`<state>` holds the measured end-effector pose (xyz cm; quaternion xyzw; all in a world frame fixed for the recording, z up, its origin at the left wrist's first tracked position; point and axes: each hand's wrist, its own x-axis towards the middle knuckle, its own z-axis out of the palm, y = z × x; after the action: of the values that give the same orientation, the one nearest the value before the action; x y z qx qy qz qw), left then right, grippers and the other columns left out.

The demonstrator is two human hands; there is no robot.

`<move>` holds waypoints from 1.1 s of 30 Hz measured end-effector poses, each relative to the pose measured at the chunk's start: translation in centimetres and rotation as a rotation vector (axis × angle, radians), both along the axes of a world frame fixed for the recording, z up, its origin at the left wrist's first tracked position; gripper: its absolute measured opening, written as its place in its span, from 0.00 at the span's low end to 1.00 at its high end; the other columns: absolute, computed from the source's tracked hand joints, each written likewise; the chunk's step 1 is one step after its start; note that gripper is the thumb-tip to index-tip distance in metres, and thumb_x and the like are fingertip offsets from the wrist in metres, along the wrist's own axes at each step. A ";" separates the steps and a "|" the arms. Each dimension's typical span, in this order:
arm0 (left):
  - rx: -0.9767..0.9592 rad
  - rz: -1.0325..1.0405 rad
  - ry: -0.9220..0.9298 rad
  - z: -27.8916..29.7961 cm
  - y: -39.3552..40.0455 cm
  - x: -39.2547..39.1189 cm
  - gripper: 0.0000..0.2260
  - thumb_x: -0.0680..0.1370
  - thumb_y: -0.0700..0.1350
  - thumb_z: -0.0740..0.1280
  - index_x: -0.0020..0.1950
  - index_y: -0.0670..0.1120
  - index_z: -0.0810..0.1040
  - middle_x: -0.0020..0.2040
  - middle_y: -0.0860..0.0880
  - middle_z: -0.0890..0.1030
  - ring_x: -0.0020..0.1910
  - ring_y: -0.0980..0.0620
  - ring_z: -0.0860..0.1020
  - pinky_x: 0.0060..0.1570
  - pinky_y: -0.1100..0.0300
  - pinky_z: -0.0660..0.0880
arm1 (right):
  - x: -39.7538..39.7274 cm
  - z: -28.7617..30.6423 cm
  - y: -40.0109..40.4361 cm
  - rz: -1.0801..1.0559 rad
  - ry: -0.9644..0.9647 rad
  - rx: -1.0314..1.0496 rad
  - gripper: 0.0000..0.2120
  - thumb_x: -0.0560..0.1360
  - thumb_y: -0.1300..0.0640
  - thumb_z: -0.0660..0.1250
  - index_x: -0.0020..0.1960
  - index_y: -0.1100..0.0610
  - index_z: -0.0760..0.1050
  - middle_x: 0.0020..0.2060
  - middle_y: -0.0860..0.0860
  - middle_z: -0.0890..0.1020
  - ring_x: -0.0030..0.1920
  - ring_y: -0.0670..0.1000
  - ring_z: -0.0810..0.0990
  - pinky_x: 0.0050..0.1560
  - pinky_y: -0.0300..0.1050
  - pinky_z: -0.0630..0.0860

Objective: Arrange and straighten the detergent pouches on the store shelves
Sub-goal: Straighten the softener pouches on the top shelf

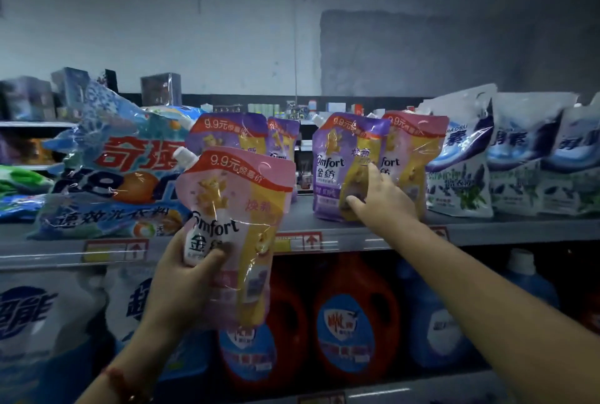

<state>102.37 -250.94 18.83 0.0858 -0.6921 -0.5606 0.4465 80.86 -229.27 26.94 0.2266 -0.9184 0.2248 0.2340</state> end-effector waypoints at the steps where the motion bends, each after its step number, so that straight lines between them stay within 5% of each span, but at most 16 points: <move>1: -0.001 -0.005 0.013 0.3 -0.2 0.2 0.14 0.73 0.45 0.73 0.56 0.56 0.77 0.45 0.48 0.85 0.39 0.50 0.85 0.30 0.60 0.80 | -0.8 0.2 -0.4 -0.033 -0.042 -0.073 0.43 0.77 0.39 0.62 0.80 0.56 0.43 0.74 0.58 0.65 0.68 0.60 0.71 0.58 0.54 0.74; 3: -0.015 -0.018 0.025 0.5 -0.7 0.5 0.17 0.70 0.49 0.73 0.57 0.55 0.78 0.46 0.48 0.85 0.41 0.49 0.85 0.32 0.57 0.81 | -2.4 0.2 -1.4 -0.070 -0.168 -0.275 0.46 0.76 0.37 0.63 0.79 0.60 0.42 0.72 0.60 0.68 0.67 0.62 0.72 0.58 0.54 0.74; 6: -0.056 -0.009 0.030 0.3 -1.6 1.0 0.18 0.69 0.55 0.78 0.56 0.58 0.79 0.49 0.50 0.85 0.44 0.48 0.85 0.39 0.49 0.82 | -4.7 -0.2 -2.9 -0.014 -0.339 -0.494 0.43 0.73 0.36 0.68 0.75 0.62 0.56 0.67 0.59 0.74 0.64 0.62 0.75 0.59 0.53 0.74; 11: -0.159 0.049 0.034 0.4 -2.4 2.0 0.28 0.65 0.64 0.73 0.61 0.53 0.78 0.51 0.48 0.83 0.46 0.50 0.84 0.44 0.45 0.82 | -6.9 -0.9 -5.1 0.061 -0.360 -0.688 0.20 0.73 0.50 0.73 0.58 0.61 0.75 0.55 0.60 0.82 0.55 0.61 0.80 0.54 0.51 0.77; 18: -0.191 0.090 0.062 1.3 -3.0 2.4 0.32 0.65 0.65 0.72 0.66 0.55 0.75 0.54 0.53 0.83 0.48 0.57 0.83 0.39 0.60 0.80 | -5.8 -0.8 -8.3 0.162 -0.338 -0.792 0.09 0.76 0.56 0.70 0.51 0.54 0.70 0.47 0.53 0.78 0.50 0.57 0.78 0.55 0.53 0.76; 23: -0.148 0.084 0.063 1.7 -3.3 1.9 0.28 0.67 0.65 0.73 0.64 0.56 0.76 0.54 0.49 0.84 0.49 0.50 0.84 0.44 0.48 0.82 | -5.1 -0.9 -10.9 0.361 -0.535 -0.994 0.10 0.77 0.60 0.69 0.57 0.59 0.75 0.52 0.56 0.82 0.52 0.57 0.80 0.59 0.57 0.78; 27: -0.030 0.083 0.083 1.3 -3.0 0.9 0.23 0.70 0.56 0.75 0.63 0.55 0.76 0.55 0.47 0.83 0.48 0.50 0.84 0.41 0.52 0.82 | -4.6 -1.5 -12.7 0.469 -0.614 -0.904 0.11 0.77 0.61 0.68 0.59 0.58 0.73 0.55 0.56 0.81 0.53 0.55 0.80 0.57 0.50 0.77; 33: 0.018 0.086 0.118 1.0 -1.4 -1.1 0.11 0.73 0.45 0.72 0.54 0.56 0.77 0.45 0.52 0.83 0.39 0.57 0.83 0.31 0.64 0.78 | -3.9 0.0 -11.9 0.562 -0.745 -0.634 0.13 0.77 0.59 0.69 0.60 0.57 0.74 0.51 0.56 0.83 0.52 0.59 0.83 0.54 0.57 0.80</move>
<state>101.29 -252.31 19.84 0.0863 -0.6552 -0.5509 0.5096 76.97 -241.16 26.98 0.2865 -0.7307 0.6083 -0.1185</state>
